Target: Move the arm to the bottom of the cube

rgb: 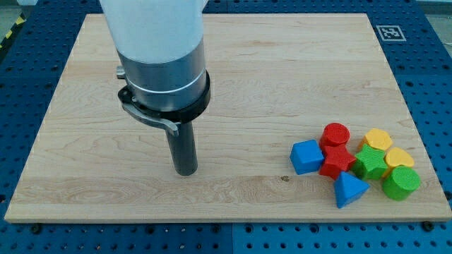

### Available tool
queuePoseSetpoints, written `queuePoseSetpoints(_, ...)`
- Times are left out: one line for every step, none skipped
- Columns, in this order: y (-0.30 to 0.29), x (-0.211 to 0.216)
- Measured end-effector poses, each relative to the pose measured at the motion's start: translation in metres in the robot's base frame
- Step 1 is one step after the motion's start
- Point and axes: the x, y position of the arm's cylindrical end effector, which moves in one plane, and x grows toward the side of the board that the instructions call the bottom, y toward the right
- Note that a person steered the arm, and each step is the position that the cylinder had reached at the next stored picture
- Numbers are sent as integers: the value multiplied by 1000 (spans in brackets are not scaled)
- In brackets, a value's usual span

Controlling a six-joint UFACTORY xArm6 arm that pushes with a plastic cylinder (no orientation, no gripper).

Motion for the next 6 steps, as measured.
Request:
queuePoseSetpoints(0,0)
queuePoseSetpoints(16,3)
queuePoseSetpoints(65,16)
queuePoseSetpoints(116,38)
queuePoseSetpoints(148,63)
queuePoseSetpoints(147,63)
